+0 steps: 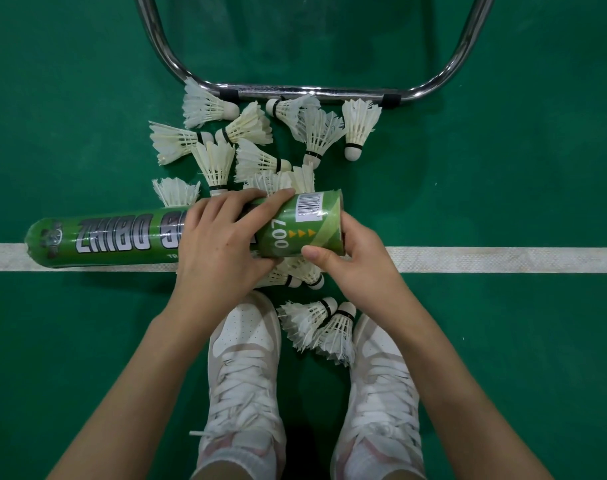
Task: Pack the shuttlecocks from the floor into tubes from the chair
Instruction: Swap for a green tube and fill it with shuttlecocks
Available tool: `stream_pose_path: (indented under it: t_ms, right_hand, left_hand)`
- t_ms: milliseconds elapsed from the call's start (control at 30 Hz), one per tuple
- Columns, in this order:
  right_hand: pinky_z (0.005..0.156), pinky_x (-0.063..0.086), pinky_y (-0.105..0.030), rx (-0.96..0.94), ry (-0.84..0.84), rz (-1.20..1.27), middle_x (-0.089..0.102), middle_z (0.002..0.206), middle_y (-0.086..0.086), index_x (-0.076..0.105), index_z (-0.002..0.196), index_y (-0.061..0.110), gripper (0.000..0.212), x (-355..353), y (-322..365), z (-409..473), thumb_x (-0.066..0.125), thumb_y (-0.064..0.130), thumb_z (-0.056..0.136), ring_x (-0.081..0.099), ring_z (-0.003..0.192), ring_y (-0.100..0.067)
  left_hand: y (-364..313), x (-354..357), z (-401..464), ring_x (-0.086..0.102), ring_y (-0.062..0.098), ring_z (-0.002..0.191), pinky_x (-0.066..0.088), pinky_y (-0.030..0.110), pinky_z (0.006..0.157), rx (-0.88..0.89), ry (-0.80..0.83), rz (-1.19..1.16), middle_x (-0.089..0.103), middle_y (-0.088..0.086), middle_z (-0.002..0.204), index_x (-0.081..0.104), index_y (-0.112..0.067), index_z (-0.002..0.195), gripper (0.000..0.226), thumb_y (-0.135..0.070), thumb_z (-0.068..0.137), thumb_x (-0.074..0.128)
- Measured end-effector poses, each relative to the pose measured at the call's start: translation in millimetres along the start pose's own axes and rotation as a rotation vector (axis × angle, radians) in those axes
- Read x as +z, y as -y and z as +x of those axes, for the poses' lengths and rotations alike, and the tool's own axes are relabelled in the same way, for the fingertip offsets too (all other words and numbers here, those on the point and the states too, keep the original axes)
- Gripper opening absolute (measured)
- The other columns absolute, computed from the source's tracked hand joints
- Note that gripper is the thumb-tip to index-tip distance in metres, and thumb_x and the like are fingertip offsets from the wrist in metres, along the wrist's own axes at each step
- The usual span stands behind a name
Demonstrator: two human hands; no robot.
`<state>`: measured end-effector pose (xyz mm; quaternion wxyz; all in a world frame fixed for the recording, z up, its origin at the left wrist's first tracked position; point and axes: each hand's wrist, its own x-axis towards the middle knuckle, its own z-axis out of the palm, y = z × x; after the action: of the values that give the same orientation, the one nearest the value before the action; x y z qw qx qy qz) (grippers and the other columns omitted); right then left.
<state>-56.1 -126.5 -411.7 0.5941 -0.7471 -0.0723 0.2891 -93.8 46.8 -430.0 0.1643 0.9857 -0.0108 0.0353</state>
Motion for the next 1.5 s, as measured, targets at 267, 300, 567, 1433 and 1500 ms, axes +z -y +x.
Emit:
stream_pose_path:
  t_ms: [267, 300, 567, 1433, 1500]
  right_hand:
    - [0.096, 0.049, -0.031, -0.005, -0.005, 0.062, 0.064, 0.105, 0.011, 0.051, 0.112, 0.031, 0.044, -2.9, -1.2, 0.8, 0.066, 0.002, 0.082, 0.062, 0.101, -0.008]
    - [0.097, 0.048, -0.033, -0.002, 0.006, 0.077, 0.064, 0.106, 0.008, 0.051, 0.112, 0.031, 0.044, -3.3, -1.1, 1.0, 0.065, 0.001, 0.083, 0.062, 0.103, -0.01]
    - [0.094, 0.049, -0.027, -0.022, 0.042, 0.11, 0.065, 0.102, 0.012, 0.052, 0.103, 0.036, 0.044, -5.1, -1.5, 0.8, 0.063, -0.001, 0.084, 0.062, 0.099, -0.004]
    - [0.084, 0.021, 0.001, -0.037, -0.101, -0.509, 0.053, 0.091, 0.004, 0.072, 0.08, 0.007, 0.009, -10.6, -60.5, 4.5, 0.076, 0.012, 0.073, 0.037, 0.1, -0.014]
    - [0.083, 0.022, 0.001, -0.076, -0.144, -0.51, 0.057, 0.084, 0.006, 0.072, 0.076, 0.006, 0.01, -11.4, -60.3, 2.0, 0.077, 0.011, 0.07, 0.039, 0.098, -0.015]
  left_hand:
    - [-1.8, -0.3, -1.2, 0.053, 0.029, 0.108, 0.034, 0.043, 0.092, 0.003, -0.003, -0.006, 0.058, 0.005, 0.12, 0.046, -0.029, 0.135, 0.075, -0.036, 0.067, 0.078]
    - [-2.0, -0.3, -1.3, 0.053, 0.029, 0.108, 0.034, 0.043, 0.092, 0.001, -0.001, -0.003, 0.058, 0.005, 0.12, 0.046, -0.029, 0.135, 0.076, -0.035, 0.067, 0.079]
    - [-0.2, -1.9, -0.8, 0.053, 0.028, 0.108, 0.033, 0.041, 0.091, -0.005, 0.002, -0.021, 0.058, 0.004, 0.12, 0.046, -0.03, 0.135, 0.07, -0.043, 0.069, 0.066]
    - [23.3, -11.8, -2.3, 0.046, 0.03, 0.115, 0.028, 0.042, 0.097, -0.149, 0.018, -0.03, 0.055, 0.007, 0.125, 0.042, -0.032, 0.138, 0.085, -0.03, 0.063, 0.083]
    - [22.1, -11.3, -2.8, 0.047, 0.03, 0.113, 0.028, 0.042, 0.097, -0.142, 0.012, -0.031, 0.055, 0.007, 0.124, 0.043, -0.032, 0.137, 0.084, -0.03, 0.062, 0.083]
